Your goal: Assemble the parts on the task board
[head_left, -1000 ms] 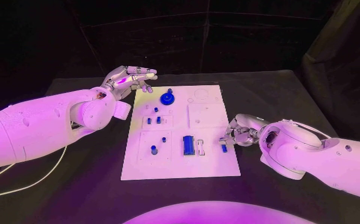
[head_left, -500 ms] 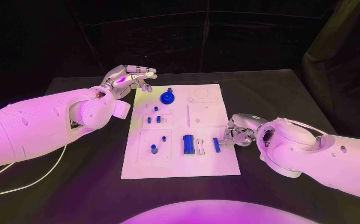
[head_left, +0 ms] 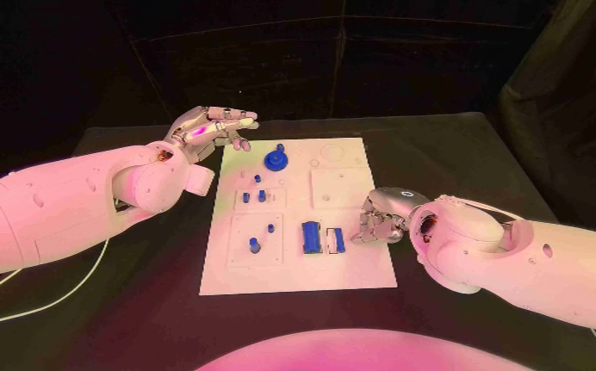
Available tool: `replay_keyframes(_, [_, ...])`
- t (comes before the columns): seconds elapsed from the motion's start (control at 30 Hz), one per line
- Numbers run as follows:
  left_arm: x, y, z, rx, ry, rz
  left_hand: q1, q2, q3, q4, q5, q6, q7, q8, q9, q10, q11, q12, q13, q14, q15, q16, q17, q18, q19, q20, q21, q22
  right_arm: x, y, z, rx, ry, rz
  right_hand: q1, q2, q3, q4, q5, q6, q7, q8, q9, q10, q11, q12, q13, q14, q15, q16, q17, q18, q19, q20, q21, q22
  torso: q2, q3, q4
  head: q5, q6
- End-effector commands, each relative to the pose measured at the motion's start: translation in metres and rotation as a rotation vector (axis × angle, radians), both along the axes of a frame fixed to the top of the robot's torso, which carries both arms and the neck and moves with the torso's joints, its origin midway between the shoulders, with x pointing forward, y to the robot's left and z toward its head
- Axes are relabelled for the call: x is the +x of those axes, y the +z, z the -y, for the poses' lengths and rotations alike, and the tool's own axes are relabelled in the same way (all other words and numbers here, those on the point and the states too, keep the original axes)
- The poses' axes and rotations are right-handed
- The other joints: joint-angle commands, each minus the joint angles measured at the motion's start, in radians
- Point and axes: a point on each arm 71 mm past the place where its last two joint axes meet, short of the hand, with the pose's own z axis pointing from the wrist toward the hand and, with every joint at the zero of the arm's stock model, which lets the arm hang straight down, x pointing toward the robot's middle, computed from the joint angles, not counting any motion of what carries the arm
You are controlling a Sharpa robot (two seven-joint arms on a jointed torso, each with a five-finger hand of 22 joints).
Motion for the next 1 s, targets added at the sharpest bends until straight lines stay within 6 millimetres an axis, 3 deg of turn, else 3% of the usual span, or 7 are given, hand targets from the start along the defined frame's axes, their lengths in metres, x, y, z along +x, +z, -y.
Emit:
replay_keyframes(0.03, [0.0,0.001,0.001,-0.01,-0.012,0.0,0.008,-0.002,-0.006,-0.002,0.002,-0.002,0.003,0.004,-0.001,-0.008,0.001,0.006,-0.002,-0.003,-0.005,-0.005,-0.002,0.013,0.006,0.001,-0.006,-0.002,-0.003,-0.005,0.0,-0.033,0.013,-0.009,0.01,0.004,0.002,-0.006,-0.006,-0.009,0.001,-0.006,-0.003,-0.006,-0.002,-0.005,0.0,0.041,0.002,-0.005,0.0,0.008,0.001,0.005,-0.006,0.135,-0.001,0.0,0.0,0.001,0.0])
replay_keyframes(0.33, [0.0,0.001,0.0,-0.009,-0.011,-0.001,0.008,-0.002,-0.006,-0.002,0.002,-0.002,0.003,0.004,-0.001,-0.008,0.001,0.006,-0.002,-0.003,-0.005,-0.005,-0.002,0.013,0.006,0.001,-0.006,-0.002,-0.005,-0.001,-0.001,0.01,-0.004,0.015,0.007,0.016,-0.006,-0.003,0.025,-0.007,-0.001,0.001,0.006,-0.002,-0.003,-0.002,0.006,0.042,0.001,-0.004,0.003,0.008,0.002,0.005,-0.006,0.136,0.0,0.0006,0.0003,0.001,0.003])
replay_keyframes(0.53, [0.0,0.001,0.001,-0.009,-0.013,-0.002,0.008,-0.002,-0.006,-0.002,0.002,-0.002,0.003,0.004,-0.001,-0.008,0.001,0.006,-0.002,-0.003,-0.005,-0.005,-0.002,0.013,0.006,0.001,-0.006,-0.002,-0.007,0.004,-0.006,0.086,-0.03,0.034,-0.022,0.024,-0.027,0.022,0.056,-0.007,-0.003,0.006,0.015,0.003,-0.005,0.003,0.014,0.043,0.0,-0.003,0.007,0.007,0.004,0.004,-0.004,0.138,0.0,0.0004,0.0001,0.001,0.005])
replay_keyframes(1.0, [-0.001,0.0,0.001,-0.009,-0.016,-0.006,0.008,-0.002,-0.006,-0.002,0.002,-0.002,0.003,0.004,-0.001,-0.008,0.001,0.006,-0.002,-0.003,-0.005,-0.005,-0.002,0.013,0.006,0.001,-0.006,-0.002,-0.008,0.005,-0.013,0.143,-0.058,0.022,-0.033,0.032,-0.046,0.046,0.036,0.013,-0.013,0.027,0.036,0.012,-0.012,0.014,0.028,0.046,-0.005,0.001,0.016,0.006,0.009,0.0,0.0,0.144,-0.001,-0.0016,0.0013,0.001,0.001])
